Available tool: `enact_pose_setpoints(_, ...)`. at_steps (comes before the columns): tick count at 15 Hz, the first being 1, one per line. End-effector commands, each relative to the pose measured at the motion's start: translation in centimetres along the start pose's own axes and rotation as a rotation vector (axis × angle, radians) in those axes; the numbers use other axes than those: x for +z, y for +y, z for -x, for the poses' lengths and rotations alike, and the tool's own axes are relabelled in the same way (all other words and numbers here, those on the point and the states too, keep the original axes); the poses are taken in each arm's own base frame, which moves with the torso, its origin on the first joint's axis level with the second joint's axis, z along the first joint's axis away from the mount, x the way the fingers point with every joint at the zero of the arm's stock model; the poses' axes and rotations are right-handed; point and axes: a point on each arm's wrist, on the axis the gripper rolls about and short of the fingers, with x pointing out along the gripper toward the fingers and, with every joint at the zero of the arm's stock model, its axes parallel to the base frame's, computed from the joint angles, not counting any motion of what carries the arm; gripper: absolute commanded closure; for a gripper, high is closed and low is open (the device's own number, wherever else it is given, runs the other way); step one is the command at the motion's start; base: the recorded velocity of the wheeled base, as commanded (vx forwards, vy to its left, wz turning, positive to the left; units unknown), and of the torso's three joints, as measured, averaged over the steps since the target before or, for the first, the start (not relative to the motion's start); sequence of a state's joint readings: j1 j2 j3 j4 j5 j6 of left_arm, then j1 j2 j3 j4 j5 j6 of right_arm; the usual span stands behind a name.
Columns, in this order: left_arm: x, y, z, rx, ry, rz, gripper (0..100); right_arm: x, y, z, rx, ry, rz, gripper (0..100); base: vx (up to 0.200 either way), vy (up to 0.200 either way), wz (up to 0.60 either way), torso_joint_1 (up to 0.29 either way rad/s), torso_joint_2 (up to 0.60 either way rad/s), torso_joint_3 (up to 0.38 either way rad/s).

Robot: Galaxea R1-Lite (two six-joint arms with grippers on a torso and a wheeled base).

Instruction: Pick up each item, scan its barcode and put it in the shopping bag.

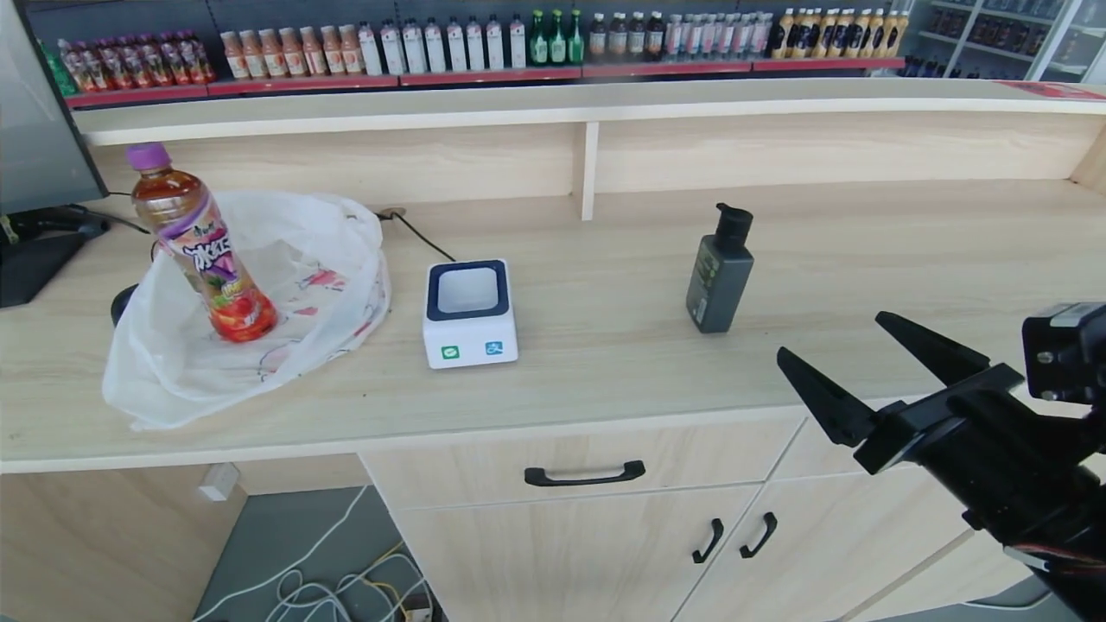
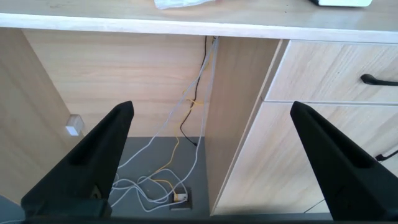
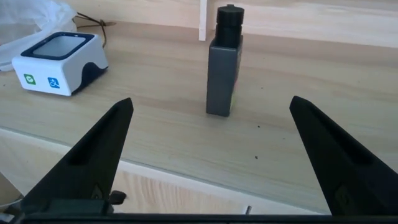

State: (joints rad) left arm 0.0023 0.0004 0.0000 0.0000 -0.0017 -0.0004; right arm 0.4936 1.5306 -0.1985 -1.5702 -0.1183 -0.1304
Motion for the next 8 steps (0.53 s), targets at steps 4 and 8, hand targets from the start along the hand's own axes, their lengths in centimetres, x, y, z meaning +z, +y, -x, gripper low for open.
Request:
enact_pose_setpoints(4, 0.0, 0.0, 0.0, 0.001, 0.000, 0.000, 0, -1.6, 1.7, -4.0, 0.038, 0.023, -0.005, 0, 0.000, 0.000, 0.00, 0.000, 0.00, 0.000)
enact_pose_setpoints(8, 0.0, 0.0, 0.0, 0.001, 0.000, 0.000, 0, -2.4, 2.2, -6.6, 0.031, 0.016, -0.004, 0, 0.000, 0.000, 0.00, 0.000, 0.00, 0.000)
